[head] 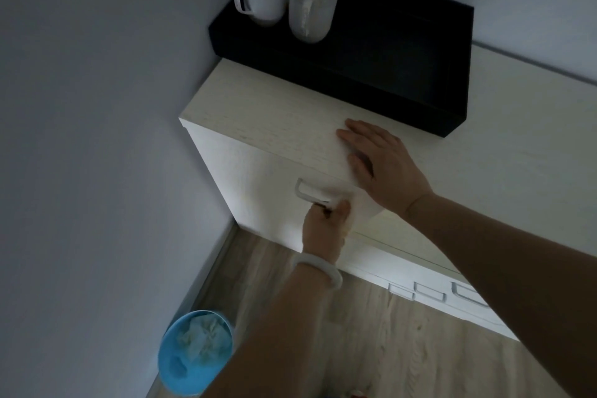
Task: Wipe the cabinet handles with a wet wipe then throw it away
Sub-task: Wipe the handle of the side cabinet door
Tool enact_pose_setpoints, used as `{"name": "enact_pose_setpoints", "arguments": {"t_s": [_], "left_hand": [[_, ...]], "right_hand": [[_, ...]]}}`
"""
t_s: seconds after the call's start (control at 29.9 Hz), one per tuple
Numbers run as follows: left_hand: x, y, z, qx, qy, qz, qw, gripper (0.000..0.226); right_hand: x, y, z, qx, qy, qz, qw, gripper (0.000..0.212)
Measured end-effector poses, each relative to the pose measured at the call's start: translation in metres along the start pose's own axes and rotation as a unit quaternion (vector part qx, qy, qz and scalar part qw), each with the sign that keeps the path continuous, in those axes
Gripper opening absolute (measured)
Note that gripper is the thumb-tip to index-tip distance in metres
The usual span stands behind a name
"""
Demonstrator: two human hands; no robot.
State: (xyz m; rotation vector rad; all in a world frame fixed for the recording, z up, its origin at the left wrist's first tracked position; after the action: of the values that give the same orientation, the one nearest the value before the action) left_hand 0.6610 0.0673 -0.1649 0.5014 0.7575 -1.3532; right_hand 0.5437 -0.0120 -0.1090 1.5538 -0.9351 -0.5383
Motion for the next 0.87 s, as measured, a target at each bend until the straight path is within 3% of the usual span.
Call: {"name": "enact_pose_setpoints", "arguments": {"t_s": [0.2,0.3,0.5,0.67,0.87], "left_hand": [[0.009,0.047,0.028,0.002,-0.063,0.106,0.992,0.020],[0.000,0.043,0.028,-0.010,-0.101,0.126,0.987,0.034],[-0.011,0.039,0.006,-0.075,-0.159,0.154,0.972,0.027],[0.000,0.059,0.018,-0.163,-0.123,0.208,0.957,0.035],[-0.002,0.049,0.023,-0.060,-0.090,0.202,0.973,0.008]], "right_hand": [[0.001,0.000,0.001,-0.001,0.005,0.000,1.000,0.047],[0.001,0.002,-0.002,-0.007,0.006,-0.001,1.000,0.048],[0.001,0.002,-0.004,-0.010,0.003,0.002,1.000,0.048],[0.001,0.001,-0.002,-0.011,0.005,-0.002,1.000,0.048],[0.001,0.001,-0.003,-0.016,0.003,0.001,1.000,0.046]]}}
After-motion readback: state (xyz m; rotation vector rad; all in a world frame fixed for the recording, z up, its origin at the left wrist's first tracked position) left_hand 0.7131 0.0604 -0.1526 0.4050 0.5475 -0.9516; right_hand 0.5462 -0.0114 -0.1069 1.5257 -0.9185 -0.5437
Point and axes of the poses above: each hand's wrist, its own x-axis towards the middle knuckle, its own y-axis out of the back of the hand, z = x × y, the point moved 2 cm from there along x, towards the middle knuckle, and after that the axes turned 13 degrees about y, right-handed, at the moved point
